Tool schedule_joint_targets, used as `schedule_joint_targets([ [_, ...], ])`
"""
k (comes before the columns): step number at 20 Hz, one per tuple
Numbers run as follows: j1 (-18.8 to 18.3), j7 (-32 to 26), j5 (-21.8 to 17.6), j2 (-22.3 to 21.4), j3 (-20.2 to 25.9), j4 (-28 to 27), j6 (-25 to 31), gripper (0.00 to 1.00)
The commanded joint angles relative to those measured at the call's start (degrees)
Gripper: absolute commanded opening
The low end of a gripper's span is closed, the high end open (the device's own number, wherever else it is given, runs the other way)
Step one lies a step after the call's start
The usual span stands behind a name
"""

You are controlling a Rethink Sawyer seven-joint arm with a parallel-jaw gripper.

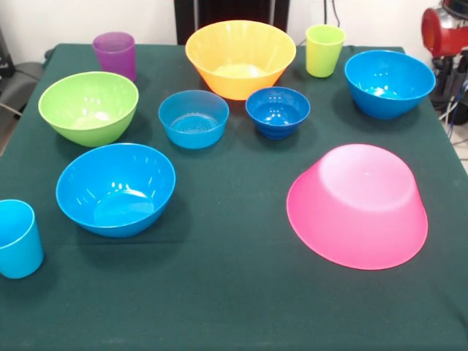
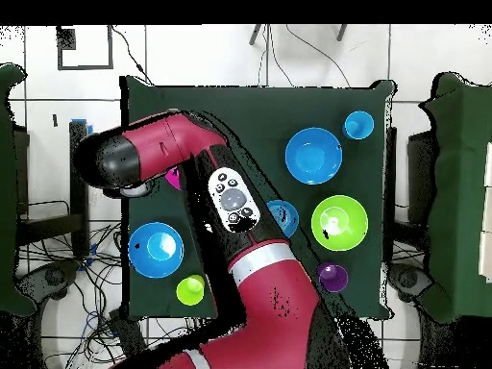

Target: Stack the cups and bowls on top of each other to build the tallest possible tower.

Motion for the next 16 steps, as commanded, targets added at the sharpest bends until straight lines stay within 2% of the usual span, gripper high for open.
schedule_joint_targets([
  [1,1.84,5.01,-1.42,4.66,-6.0,2.01,3.16,0.0],
  [8,3.09,5.81,0.51,6.01,-6.68,3.54,0.63,0.0],
  [16,4.65,6.19,0.5,7.59,-7.55,2.94,-1.36,0.0],
])
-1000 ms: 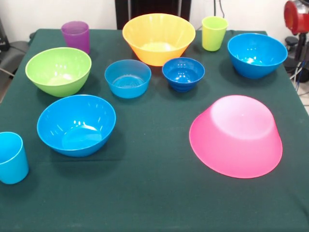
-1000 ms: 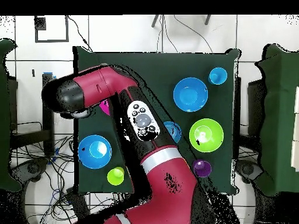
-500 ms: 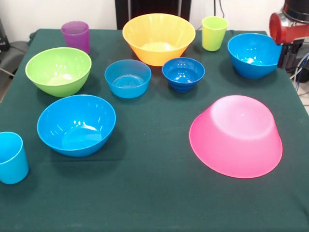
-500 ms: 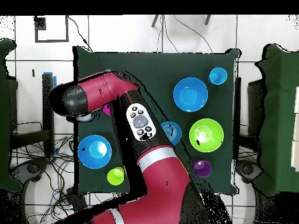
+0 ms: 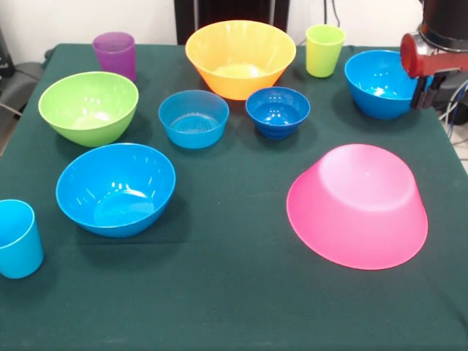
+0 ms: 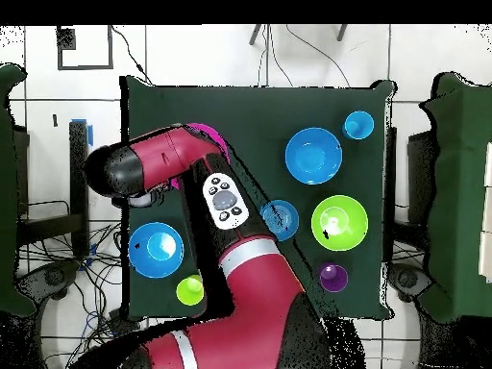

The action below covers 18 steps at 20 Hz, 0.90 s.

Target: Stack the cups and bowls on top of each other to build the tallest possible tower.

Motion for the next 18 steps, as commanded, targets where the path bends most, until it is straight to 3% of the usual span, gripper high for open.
schedule_joint_targets([
  [1,1.94,6.4,0.25,3.43,-3.33,2.81,-1.18,0.0],
  [18,9.87,10.25,3.25,5.72,-6.3,-3.15,-0.04,0.0],
])
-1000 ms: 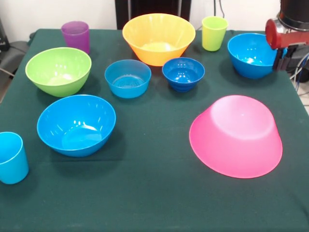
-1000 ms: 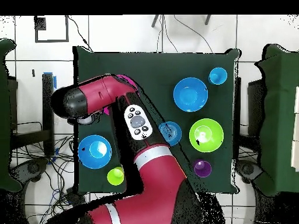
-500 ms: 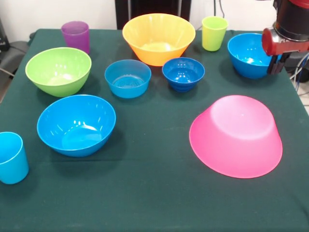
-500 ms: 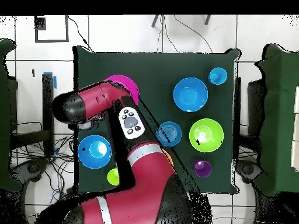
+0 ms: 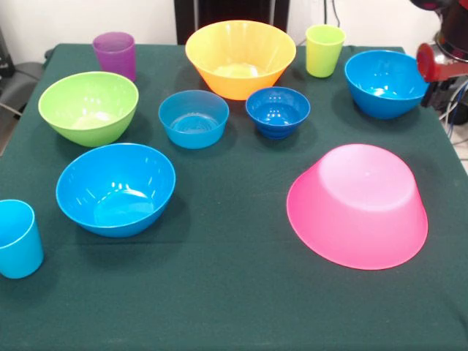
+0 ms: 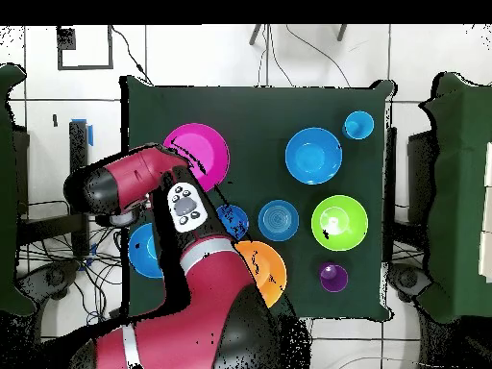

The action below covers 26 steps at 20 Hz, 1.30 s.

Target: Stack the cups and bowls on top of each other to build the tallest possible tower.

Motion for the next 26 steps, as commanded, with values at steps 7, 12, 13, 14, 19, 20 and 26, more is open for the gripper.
schedule_joint_targets([
  [7,4.1,8.48,3.72,4.89,-3.81,-9.06,3.11,0.0],
  [12,4.67,6.52,4.18,6.93,-4.59,-14.04,5.54,0.0],
  [13,4.63,6.17,4.28,7.16,-4.54,-14.82,5.34,0.0],
  [14,4.48,5.74,4.45,7.57,-4.35,-15.6,4.91,0.0],
  [19,3.65,5.4,4.73,9.24,-3.83,-17.82,0.26,0.0],
  [20,3.65,5.29,4.87,9.46,-3.8,-18.37,0.26,0.0],
  [26,2.59,4.14,6.41,9.72,-3.24,-18.28,-0.38,0.0],
])
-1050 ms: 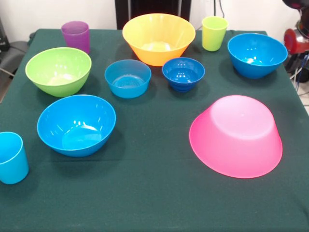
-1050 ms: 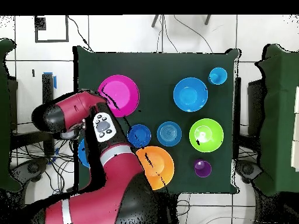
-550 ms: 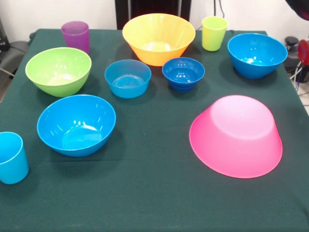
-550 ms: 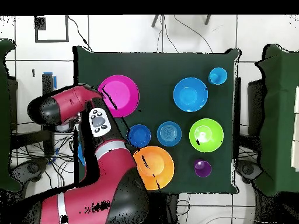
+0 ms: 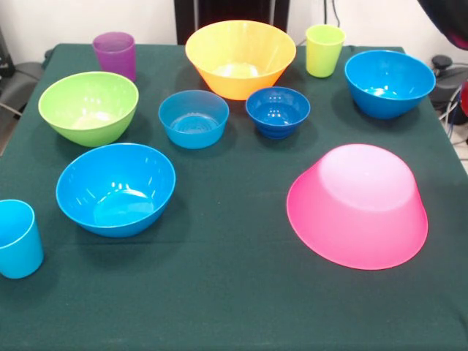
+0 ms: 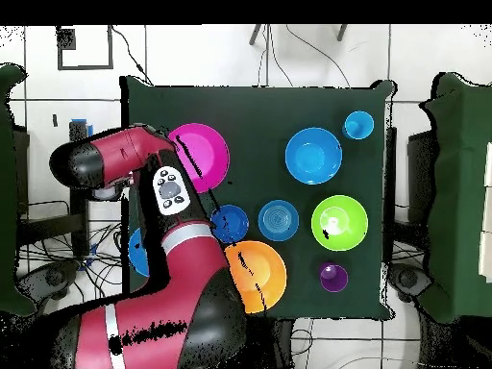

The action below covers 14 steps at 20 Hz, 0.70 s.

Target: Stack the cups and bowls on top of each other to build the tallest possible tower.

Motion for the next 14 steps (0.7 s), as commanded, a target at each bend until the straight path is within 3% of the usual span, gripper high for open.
schedule_joint_targets([
  [1,-2.01,3.81,0.8,1.66,-0.7,-2.75,-1.2,0.0],
  [14,-2.51,0.3,-2.17,3.54,-2.43,-3.97,-1.41,0.0],
])
